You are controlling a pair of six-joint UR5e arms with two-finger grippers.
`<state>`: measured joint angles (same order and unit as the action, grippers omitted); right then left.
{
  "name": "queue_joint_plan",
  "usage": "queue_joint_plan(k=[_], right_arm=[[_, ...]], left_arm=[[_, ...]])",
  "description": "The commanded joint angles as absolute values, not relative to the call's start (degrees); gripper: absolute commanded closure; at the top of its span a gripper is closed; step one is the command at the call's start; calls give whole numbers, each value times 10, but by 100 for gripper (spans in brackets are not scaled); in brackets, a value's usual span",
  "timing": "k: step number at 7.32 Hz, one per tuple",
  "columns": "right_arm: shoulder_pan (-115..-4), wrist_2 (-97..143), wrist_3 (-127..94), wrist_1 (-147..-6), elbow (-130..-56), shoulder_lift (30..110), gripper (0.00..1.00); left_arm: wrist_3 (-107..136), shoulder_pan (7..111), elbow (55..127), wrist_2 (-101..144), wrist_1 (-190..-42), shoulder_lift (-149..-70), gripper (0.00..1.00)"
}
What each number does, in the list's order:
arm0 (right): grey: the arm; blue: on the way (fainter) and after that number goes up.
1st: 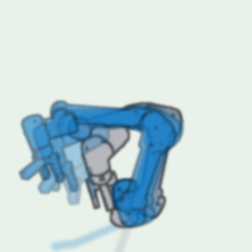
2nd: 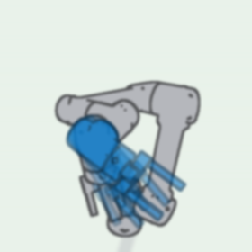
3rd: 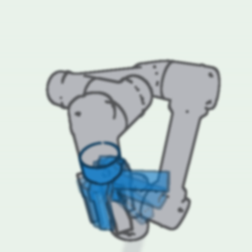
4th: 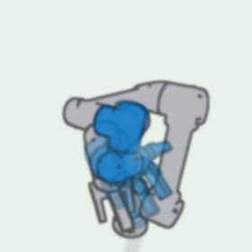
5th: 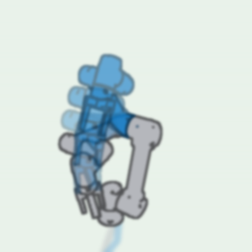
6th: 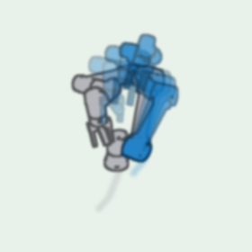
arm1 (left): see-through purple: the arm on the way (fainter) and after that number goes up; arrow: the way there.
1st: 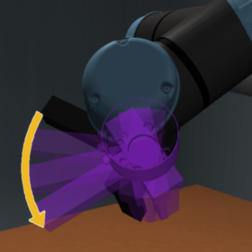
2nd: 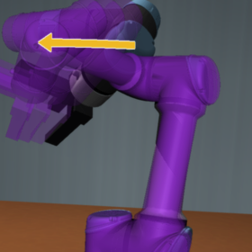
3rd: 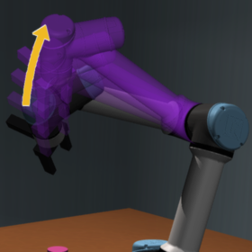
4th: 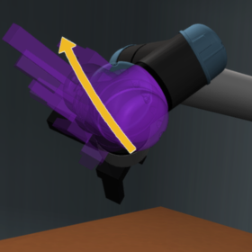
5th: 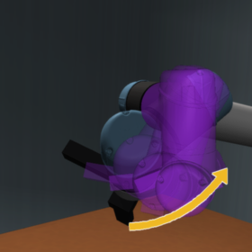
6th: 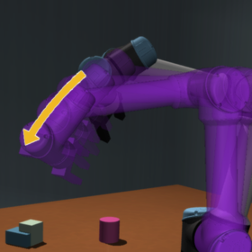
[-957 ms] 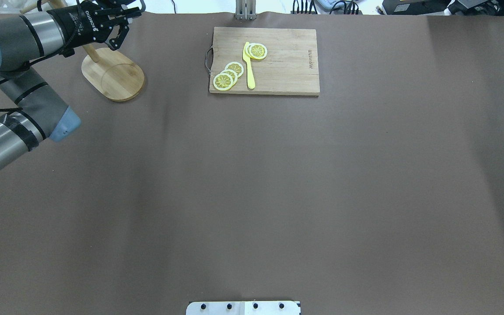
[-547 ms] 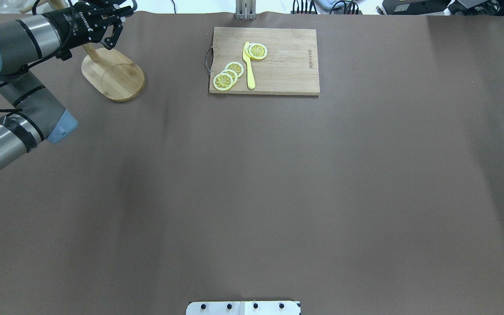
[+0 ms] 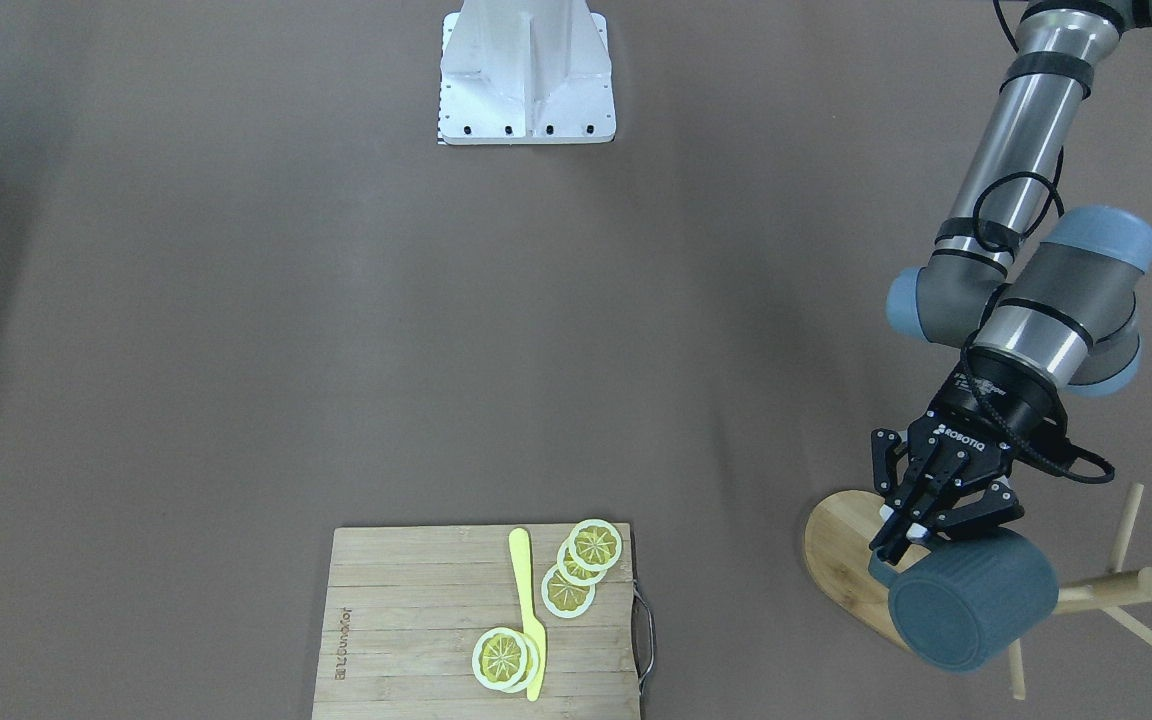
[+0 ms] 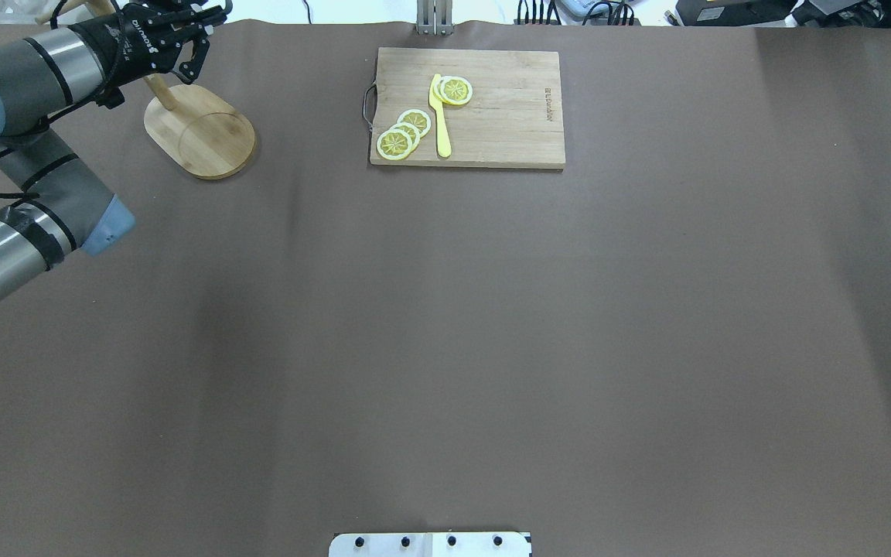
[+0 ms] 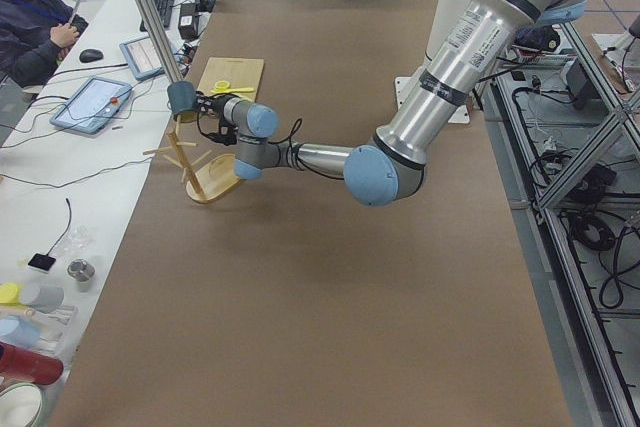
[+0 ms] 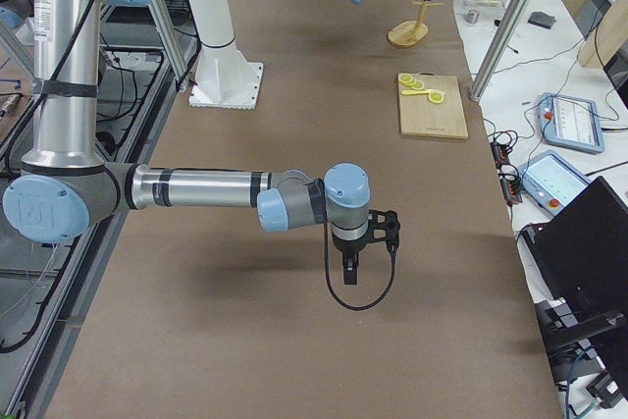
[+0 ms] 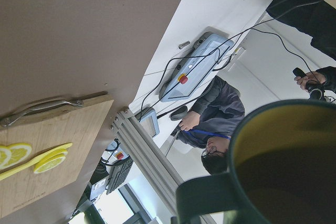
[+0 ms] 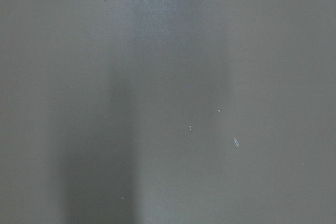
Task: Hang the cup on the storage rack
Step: 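Hook the mug handle over a rack peg with the left gripper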
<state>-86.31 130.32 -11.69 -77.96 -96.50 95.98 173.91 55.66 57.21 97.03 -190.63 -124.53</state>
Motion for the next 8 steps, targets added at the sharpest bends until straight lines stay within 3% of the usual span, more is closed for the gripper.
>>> queue_joint_plan(k=[1,8], right_arm=[[-863,1303,-117,-780,-965,960,0],[-863,1302,-117,-780,-965,961,0]], left_arm=[[1739,561,552,970,-1933,-1245,100],[1735,561,481,975,-2043,-1238,100]])
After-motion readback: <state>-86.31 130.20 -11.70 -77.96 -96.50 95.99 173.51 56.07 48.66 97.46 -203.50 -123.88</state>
